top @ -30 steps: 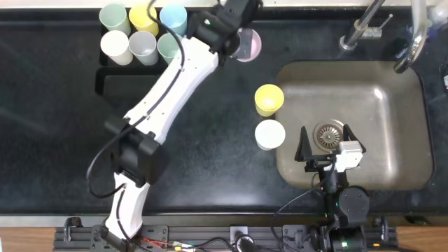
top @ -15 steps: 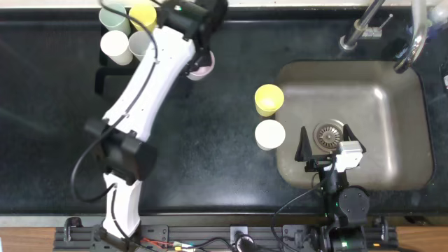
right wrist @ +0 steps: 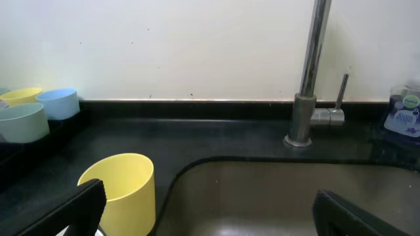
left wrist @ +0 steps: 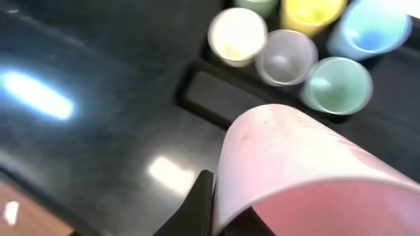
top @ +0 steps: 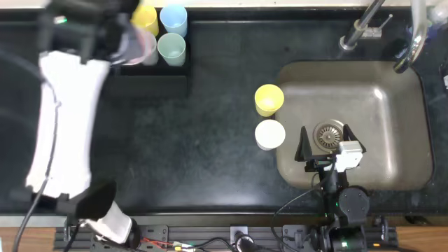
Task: Store Cups
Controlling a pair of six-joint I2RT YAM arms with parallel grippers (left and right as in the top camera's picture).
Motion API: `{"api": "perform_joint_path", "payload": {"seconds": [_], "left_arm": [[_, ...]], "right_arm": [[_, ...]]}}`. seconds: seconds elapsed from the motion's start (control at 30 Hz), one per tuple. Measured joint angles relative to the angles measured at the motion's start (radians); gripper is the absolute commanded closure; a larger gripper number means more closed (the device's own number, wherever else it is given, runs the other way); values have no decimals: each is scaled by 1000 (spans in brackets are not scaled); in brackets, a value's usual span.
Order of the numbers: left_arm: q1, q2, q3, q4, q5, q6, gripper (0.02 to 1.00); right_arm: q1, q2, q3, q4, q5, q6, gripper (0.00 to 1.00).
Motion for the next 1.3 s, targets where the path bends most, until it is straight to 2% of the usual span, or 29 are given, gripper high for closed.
{"api": "perform_joint_path", "payload": {"seconds": [0.37, 0.7, 0.83, 1.1, 1.3], "left_arm": [[199, -11, 0, -1, 29, 185, 976], [360, -13, -46, 55, 166, 364, 978], [374, -34, -192, 124, 206, 397, 978], [373, -240, -677, 504, 302, 432, 982], [384, -360, -788, 582, 335, 450, 982]], "right_arm": [[0, 0, 0, 0, 0, 0, 3], [0, 0, 0, 0, 0, 0, 3], [0, 0, 0, 0, 0, 0, 5], [0, 0, 0, 0, 0, 0, 3], [0, 0, 0, 0, 0, 0, 3]]}}
